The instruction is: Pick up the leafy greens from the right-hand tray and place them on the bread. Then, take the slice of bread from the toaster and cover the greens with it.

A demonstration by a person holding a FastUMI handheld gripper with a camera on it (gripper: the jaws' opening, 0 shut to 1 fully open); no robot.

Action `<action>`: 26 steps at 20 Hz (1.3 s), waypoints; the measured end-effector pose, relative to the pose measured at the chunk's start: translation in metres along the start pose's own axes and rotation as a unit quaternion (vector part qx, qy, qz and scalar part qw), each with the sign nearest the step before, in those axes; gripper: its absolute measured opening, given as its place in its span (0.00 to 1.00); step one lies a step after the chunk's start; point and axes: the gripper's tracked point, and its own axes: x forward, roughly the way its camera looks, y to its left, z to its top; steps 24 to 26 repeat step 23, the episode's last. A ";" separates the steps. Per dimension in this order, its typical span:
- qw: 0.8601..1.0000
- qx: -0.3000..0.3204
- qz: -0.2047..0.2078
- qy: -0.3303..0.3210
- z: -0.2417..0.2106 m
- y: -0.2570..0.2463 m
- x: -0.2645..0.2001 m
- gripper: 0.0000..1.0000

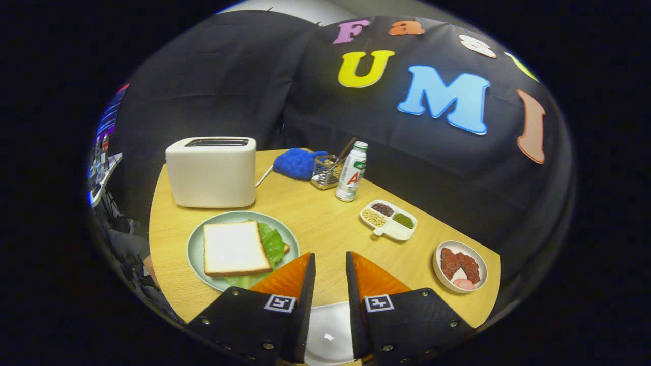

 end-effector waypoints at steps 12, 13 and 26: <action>0.969 0.064 -0.210 -0.111 -0.031 -0.130 -0.097 0.38; 0.967 0.068 -0.216 -0.115 -0.035 -0.137 -0.101 0.38; 0.926 0.116 -0.329 -0.141 -0.104 -0.267 -0.168 0.38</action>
